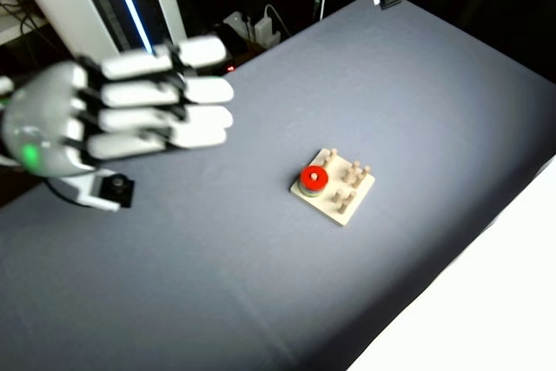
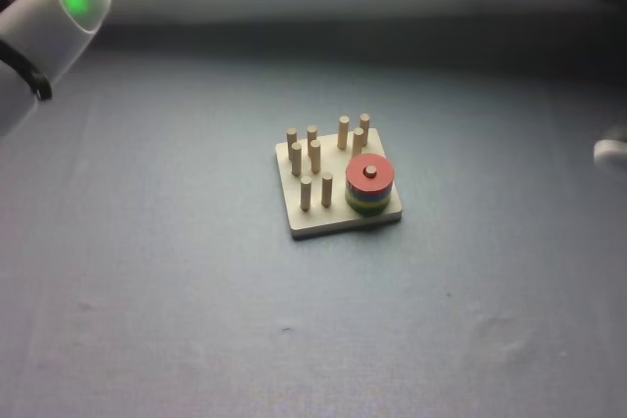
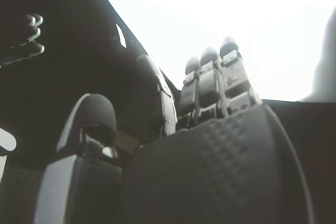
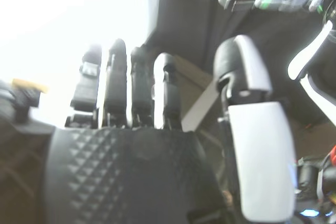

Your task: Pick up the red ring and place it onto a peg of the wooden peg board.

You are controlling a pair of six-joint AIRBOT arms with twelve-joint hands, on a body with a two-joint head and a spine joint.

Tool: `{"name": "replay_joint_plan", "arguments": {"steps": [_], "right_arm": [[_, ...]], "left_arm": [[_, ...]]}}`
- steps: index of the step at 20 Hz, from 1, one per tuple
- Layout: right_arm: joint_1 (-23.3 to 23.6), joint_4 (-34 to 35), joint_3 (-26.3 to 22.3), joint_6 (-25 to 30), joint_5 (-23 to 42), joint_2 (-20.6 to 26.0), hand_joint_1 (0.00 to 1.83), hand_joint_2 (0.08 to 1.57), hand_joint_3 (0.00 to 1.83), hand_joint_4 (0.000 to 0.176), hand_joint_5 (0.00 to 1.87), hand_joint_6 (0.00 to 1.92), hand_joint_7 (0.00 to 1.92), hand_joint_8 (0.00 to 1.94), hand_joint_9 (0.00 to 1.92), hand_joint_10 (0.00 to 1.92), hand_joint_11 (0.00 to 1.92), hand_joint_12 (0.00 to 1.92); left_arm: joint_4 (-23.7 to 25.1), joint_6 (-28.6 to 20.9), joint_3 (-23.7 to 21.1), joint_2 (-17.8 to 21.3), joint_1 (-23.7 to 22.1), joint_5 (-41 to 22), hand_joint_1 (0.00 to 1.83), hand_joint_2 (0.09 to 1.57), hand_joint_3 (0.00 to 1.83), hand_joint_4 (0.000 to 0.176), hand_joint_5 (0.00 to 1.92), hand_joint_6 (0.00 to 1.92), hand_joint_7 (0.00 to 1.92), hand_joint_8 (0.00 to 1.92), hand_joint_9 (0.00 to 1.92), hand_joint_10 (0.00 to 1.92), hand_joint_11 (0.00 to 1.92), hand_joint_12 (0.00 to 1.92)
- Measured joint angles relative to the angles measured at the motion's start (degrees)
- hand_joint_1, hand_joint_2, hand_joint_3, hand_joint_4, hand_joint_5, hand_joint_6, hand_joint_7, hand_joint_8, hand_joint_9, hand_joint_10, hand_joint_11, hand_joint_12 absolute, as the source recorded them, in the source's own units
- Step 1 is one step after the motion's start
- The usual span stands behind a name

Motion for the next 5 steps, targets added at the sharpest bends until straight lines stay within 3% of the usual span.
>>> {"name": "replay_joint_plan", "arguments": {"steps": [1,2,3,4,5], "right_arm": [[0.02,-0.63,0.24,0.04,0.00,-0.57,0.50,1.11,0.00,0.148,0.26,0.01,0.15,0.00,0.19,0.01,0.00,0.57],[0.07,-0.39,0.35,0.13,0.02,-0.92,0.59,1.08,0.00,0.090,0.41,0.01,0.26,0.01,0.30,0.01,0.00,0.82],[0.13,0.00,0.42,0.31,-0.07,-1.25,0.61,1.11,0.01,0.055,0.42,0.00,0.23,0.00,0.21,0.00,0.00,0.69],[0.13,0.22,0.68,0.59,-0.15,-1.60,0.58,1.14,0.01,0.109,0.27,0.00,0.12,0.00,0.15,0.00,0.00,0.40],[-0.28,0.87,0.72,1.20,-0.42,-1.97,0.57,1.15,0.01,0.130,0.20,0.02,0.07,0.01,0.11,0.01,0.00,0.10]], "left_arm": [[0.48,0.13,0.00,-0.02,0.13,1.11,0.32,1.43,0.01,0.154,0.35,0.01,0.05,0.00,0.01,0.00,0.00,0.04],[0.37,0.20,0.00,-0.02,0.13,1.73,0.39,1.38,0.02,0.143,0.21,0.00,0.08,0.00,0.14,0.00,0.00,0.19],[-0.07,0.22,0.00,-0.09,0.37,2.12,0.08,1.45,0.02,0.101,0.08,0.00,0.11,0.01,0.18,0.01,0.00,0.04],[-0.96,0.22,0.00,-0.22,0.85,1.86,0.01,1.41,0.00,0.088,0.05,0.00,0.14,0.01,0.20,0.01,0.00,0.01],[-2.05,0.22,0.11,-0.33,1.70,2.08,0.18,1.45,0.00,0.158,0.09,0.01,0.03,0.00,0.05,0.01,0.00,0.00]]}}
